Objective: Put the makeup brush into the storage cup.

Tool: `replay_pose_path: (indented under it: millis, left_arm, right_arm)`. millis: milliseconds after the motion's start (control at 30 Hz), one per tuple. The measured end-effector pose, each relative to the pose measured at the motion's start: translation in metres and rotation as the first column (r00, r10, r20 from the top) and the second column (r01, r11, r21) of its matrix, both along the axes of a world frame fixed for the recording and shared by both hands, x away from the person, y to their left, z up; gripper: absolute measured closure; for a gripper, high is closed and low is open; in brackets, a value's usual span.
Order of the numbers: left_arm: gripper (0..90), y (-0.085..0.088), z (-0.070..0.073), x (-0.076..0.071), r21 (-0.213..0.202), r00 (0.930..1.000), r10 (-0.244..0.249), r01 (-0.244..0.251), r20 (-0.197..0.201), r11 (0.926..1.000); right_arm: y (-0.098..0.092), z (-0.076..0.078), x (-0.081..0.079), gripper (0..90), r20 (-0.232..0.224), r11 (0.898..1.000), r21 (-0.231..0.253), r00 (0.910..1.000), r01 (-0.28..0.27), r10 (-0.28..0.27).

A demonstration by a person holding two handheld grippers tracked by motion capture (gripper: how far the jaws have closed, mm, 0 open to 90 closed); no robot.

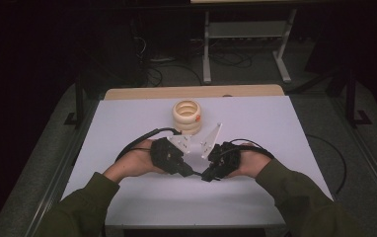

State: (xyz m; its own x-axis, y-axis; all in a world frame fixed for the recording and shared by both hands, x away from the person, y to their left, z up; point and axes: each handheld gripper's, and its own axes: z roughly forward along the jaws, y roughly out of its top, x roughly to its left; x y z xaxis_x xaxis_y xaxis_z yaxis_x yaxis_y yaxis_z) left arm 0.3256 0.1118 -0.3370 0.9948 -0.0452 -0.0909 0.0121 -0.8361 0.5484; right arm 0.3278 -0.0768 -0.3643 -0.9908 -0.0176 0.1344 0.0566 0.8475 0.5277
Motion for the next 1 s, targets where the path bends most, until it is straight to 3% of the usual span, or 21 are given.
replay_pose_path:
  millis: [467,500,933,1000]
  left_arm:
    - [82.6,0.0,0.0,0.001,-0.011,1.0,0.001,-0.001,-0.003,0.9999]
    - [82.1,0.001,0.0,0.0,-0.016,0.9997,0.014,-0.014,-0.018,0.9998]
    - [69.0,0.01,-0.001,0.002,-0.099,0.9989,0.043,-0.045,-0.015,0.9941]
    - [68.6,0.013,0.0,0.003,-0.122,0.9987,0.048,-0.049,-0.014,0.9913]
  right_arm:
    - [-0.001,0.001,0.0,83.9,-0.001,1.0,0.001,1.0,0.003,-0.003]
    - [-0.002,0.001,0.0,83.9,0.001,1.0,0.004,1.0,0.006,-0.006]
    - [-0.008,-0.003,0.001,83.9,-0.001,0.998,0.059,0.9998,0.019,-0.019]
    - [-0.011,-0.004,0.0,83.9,-0.001,0.996,0.088,0.9997,0.026,-0.026]
